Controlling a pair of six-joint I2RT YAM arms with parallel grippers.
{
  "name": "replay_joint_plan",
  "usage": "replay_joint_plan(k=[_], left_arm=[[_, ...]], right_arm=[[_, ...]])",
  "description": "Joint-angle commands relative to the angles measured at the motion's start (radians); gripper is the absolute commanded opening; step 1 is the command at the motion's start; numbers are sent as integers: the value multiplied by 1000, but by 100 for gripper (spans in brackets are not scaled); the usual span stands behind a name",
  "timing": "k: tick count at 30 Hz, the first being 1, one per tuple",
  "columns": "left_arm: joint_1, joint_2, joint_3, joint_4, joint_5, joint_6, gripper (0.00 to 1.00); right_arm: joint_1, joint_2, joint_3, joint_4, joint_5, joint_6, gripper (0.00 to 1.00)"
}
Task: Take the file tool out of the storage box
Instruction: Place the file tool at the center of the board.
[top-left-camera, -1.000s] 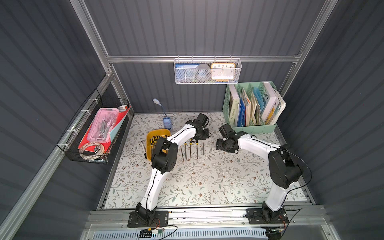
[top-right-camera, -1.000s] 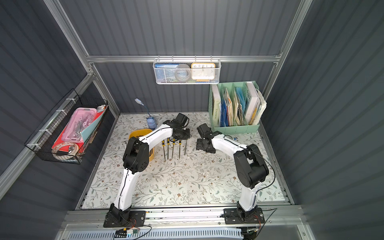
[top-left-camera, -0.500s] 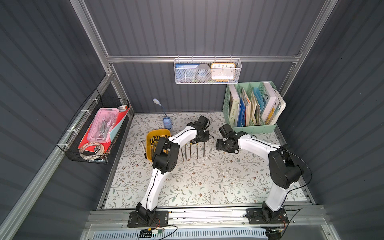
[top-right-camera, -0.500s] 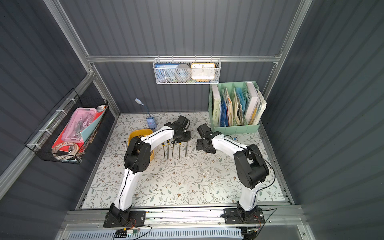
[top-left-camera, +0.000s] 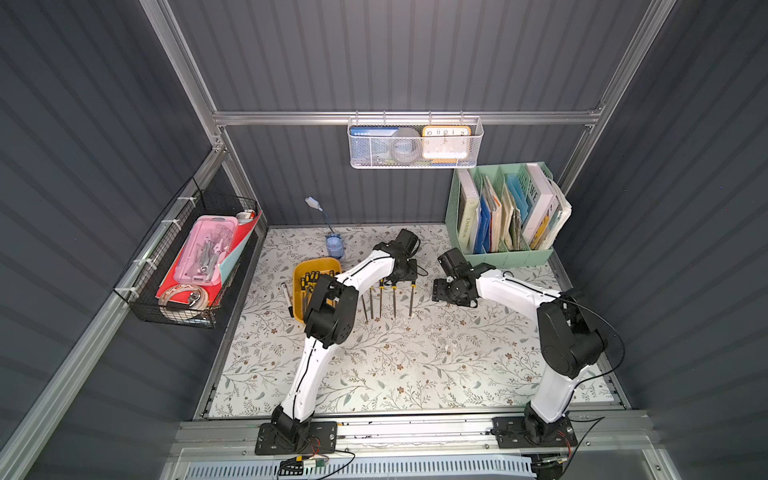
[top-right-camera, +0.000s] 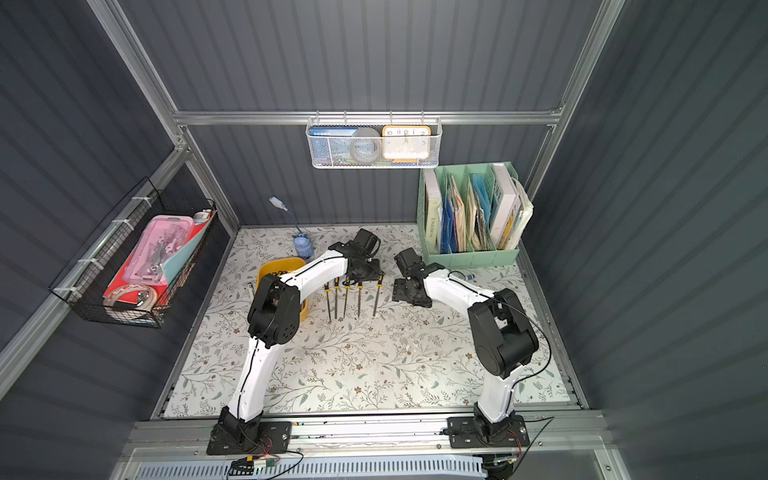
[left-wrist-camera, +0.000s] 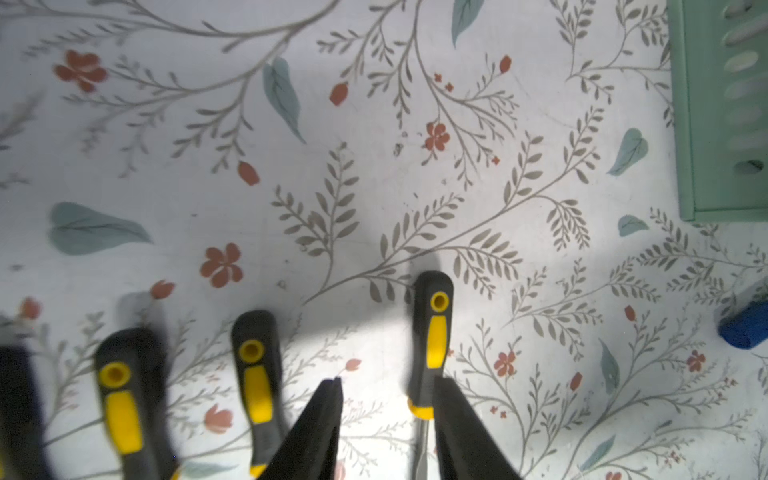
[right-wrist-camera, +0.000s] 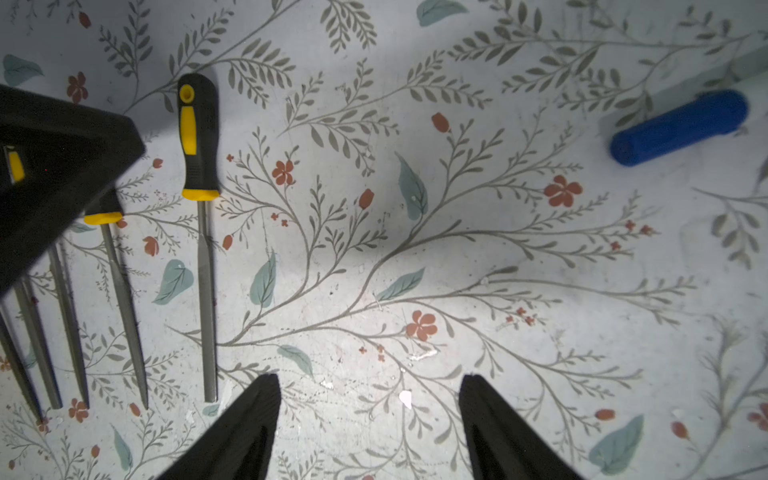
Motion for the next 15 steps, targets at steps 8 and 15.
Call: replay_joint_plan(k=[8,15], left_arm=[[316,-399,-251,-80,-49,72,37],[424,-401,-349,-42,-22,165,35]], right_arm=[[-1,2,8,-11,-17,-3,74],[1,12,19,-17,-21,-6,73]])
